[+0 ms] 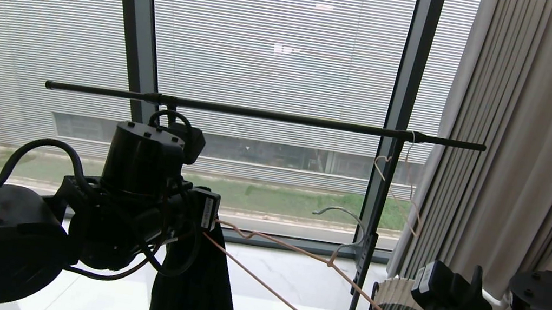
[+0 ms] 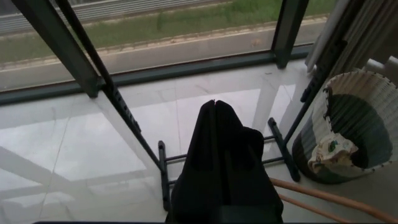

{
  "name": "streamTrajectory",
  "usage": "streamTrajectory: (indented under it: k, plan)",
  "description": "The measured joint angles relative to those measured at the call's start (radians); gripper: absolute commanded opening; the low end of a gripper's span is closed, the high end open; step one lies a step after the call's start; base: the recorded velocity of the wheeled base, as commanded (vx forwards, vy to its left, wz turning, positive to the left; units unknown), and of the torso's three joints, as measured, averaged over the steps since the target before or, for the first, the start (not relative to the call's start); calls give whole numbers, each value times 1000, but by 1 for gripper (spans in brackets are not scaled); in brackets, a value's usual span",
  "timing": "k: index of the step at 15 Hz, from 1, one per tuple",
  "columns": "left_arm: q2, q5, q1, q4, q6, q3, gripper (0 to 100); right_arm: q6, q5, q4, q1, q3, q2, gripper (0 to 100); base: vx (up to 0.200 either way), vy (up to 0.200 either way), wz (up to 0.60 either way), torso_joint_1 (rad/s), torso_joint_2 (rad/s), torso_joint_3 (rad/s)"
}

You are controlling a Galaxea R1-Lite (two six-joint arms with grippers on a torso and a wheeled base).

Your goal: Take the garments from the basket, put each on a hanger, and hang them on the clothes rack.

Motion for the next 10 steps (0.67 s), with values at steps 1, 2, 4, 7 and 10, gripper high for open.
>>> streamTrajectory:
  k: [1,2,4,7,10]
  plan:
    - [0,0,-3,0,0,0,0,-1,0,0,3,0,1,0,0,0,0,0,0,0]
    - [-2,-3,-9,0,0,0,0,-2,0,0,4,-1,2,0,0,0,0,0,0,0]
    - [-4,-8,-16,0,28,2,0,-3,1,0,5,-2,2,0,0,0,0,0,0,0]
    - [-10,-72,-18,0,81,9,0,-3,0,0,6,-9,9,0,0,0,0,0,0,0]
    - [-22,-151,-20,0,150,11,0,-6,7,0,9,-14,13,0,0,0,0,0,0,0]
